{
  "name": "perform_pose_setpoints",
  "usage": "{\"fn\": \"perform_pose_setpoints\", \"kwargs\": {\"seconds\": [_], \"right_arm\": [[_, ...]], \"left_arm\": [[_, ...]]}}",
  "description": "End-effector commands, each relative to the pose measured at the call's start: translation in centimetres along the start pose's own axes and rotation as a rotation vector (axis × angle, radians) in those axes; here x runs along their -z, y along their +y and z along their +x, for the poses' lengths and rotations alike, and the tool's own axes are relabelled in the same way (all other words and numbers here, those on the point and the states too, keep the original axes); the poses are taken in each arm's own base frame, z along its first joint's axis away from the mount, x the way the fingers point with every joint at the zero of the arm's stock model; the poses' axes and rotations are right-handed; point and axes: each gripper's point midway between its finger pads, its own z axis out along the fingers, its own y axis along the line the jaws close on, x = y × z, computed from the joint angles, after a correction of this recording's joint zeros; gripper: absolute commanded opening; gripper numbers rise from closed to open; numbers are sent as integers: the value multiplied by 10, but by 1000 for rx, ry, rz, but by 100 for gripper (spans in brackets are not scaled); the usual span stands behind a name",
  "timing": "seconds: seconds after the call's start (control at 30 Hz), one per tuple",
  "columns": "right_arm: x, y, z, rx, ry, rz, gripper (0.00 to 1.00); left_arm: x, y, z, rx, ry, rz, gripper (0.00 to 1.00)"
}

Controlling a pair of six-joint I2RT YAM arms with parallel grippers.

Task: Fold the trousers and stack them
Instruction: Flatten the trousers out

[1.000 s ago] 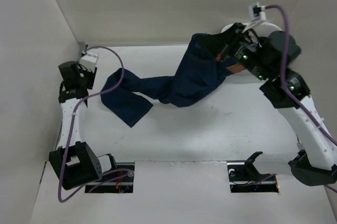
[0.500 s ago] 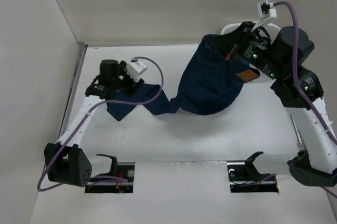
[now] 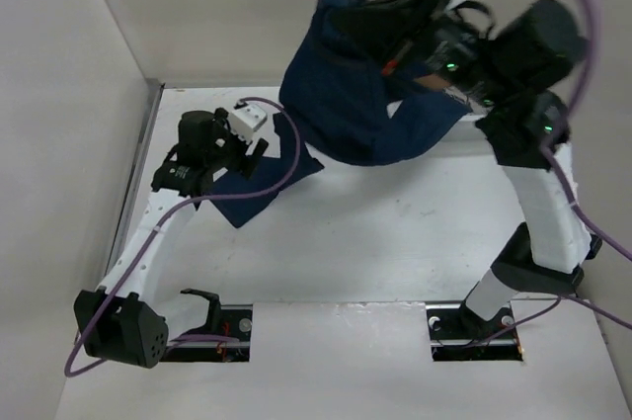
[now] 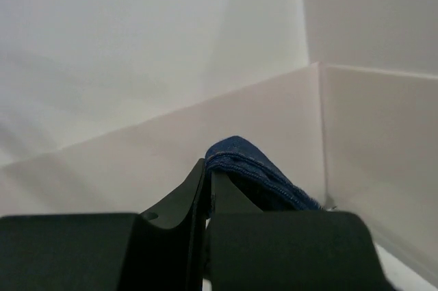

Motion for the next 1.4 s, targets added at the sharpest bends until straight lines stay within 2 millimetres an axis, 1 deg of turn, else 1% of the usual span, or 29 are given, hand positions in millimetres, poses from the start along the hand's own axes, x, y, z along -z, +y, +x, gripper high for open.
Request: {"fn": "perform_pose_setpoints", "kwargs": {"seconds": [0.0,0.03,0.07,0.13,0.17,0.2,0.23,0.27,0.33,0.37,0.4,0.43,0.47,0.5,0.53,0.57,0.6,0.63,0.67,0.73,0.8,0.9,1.0,1.07,1.1,1.13,1.2,1.3,1.37], "right_arm": [[-19,5,91,-68,216,-148,1],[-9,4,116,-90,287,-155,2],[6,1,138,-100,343,-147,2],[50,-8,184,-134,445,-93,3],[78,-17,212,-183,508,-37,4],[108,-32,237,-245,559,54,4],[140,-47,266,-329,606,158,4],[176,-57,298,-426,658,251,4],[245,-62,358,-611,748,425,6],[277,-54,386,-715,805,491,9],[306,-41,412,-831,865,554,13],[332,-22,433,-944,925,593,21],[353,1,448,-1042,988,602,33],[368,21,456,-1105,1040,591,45],[379,38,459,-1150,1083,578,60],[386,50,457,-1177,1105,564,91],[389,54,455,-1179,1108,560,100],[391,55,449,-1168,1096,562,100],[391,50,443,-1151,1072,585,100],[390,23,433,-1082,982,683,100],[387,-16,428,-988,887,809,100],[381,-87,430,-823,801,1014,100],[366,-149,433,-651,812,1117,100],[359,-183,438,-526,869,1169,100],[358,-195,445,-476,913,1190,100],[358,-204,454,-441,960,1198,100],[358,-212,473,-417,1059,1185,100],[361,-206,497,-426,1151,1150,100],[369,-199,512,-443,1196,1144,100]], "left_arm": [[22,42,-17,38,-104,-177,75],[26,49,-9,52,-95,-203,75],[30,56,2,65,-79,-223,75],[37,67,24,85,-41,-268,75],[40,74,36,97,-18,-294,75],[44,80,47,110,1,-317,75],[46,86,56,125,18,-337,75],[48,91,64,139,31,-354,75],[47,93,75,152,52,-361,75],[46,92,78,155,62,-357,75],[44,91,80,153,72,-349,75],[43,89,82,145,80,-342,75],[40,88,83,136,86,-334,75],[38,88,84,123,90,-328,76],[36,89,85,111,94,-327,76],[33,91,87,93,104,-322,77],[29,93,90,80,115,-318,77],[26,97,94,66,129,-320,78],[21,100,99,52,149,-318,78],[12,105,117,32,217,-304,79],[4,107,139,20,299,-287,77],[-6,106,164,-25,391,-275,77],[-17,104,171,-68,426,-283,77],[-22,103,175,-77,452,-284,78],[-24,103,178,-75,464,-278,78],[-27,102,180,-68,473,-274,78],[-31,98,187,-56,493,-254,77],[-36,89,197,-59,519,-224,77],[-39,82,208,-69,547,-209,76]]}}
